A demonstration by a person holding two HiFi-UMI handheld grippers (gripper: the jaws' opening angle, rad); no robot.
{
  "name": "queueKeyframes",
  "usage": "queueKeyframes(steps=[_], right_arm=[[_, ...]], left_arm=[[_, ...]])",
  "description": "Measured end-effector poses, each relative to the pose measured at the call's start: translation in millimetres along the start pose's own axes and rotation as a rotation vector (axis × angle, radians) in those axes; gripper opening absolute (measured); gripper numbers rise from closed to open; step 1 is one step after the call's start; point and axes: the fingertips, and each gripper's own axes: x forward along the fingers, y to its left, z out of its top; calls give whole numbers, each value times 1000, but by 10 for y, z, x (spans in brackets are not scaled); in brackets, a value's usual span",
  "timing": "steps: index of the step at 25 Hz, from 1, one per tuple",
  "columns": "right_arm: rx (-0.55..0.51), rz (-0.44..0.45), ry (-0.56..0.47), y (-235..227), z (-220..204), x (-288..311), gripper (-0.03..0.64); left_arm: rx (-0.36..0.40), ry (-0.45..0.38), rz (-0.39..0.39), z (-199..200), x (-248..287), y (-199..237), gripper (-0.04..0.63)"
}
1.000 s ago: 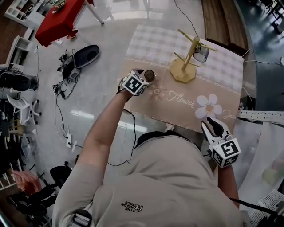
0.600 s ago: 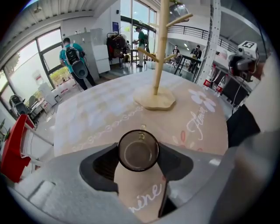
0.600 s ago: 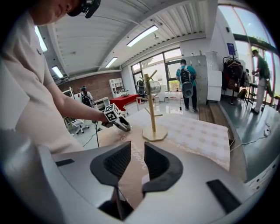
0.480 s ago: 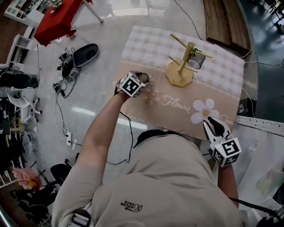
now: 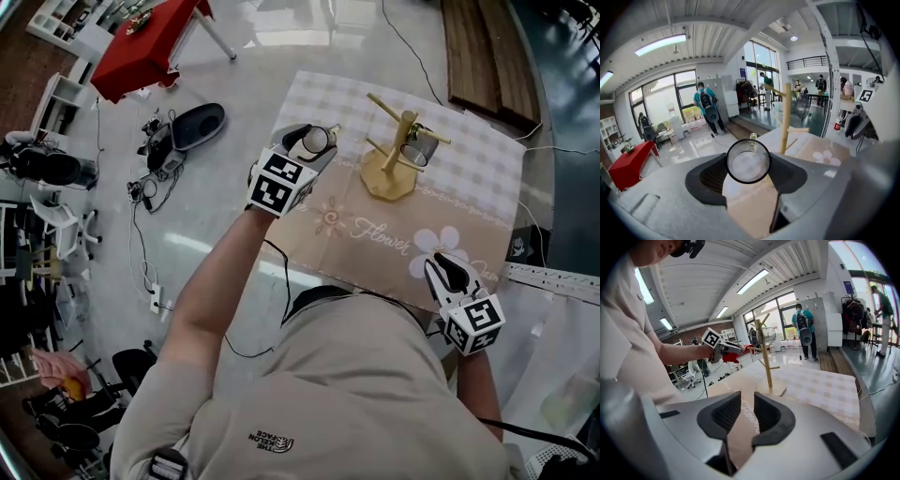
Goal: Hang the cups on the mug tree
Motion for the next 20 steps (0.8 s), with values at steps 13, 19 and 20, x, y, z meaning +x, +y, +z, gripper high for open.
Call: queueKeyframes(steps=[13,19,20], right_arm=[[27,-42,-42,-90,23,-120,92],[38,-56,-49,-135,-11,-155,89],[38,-56,-49,-133,-17,-152,89]], left_arm=[[188,-174,125,1187,-111,-138,270],[230,-187,123,1126,-19,-403,270],[233,-196,124,1114,-6,-446,270]])
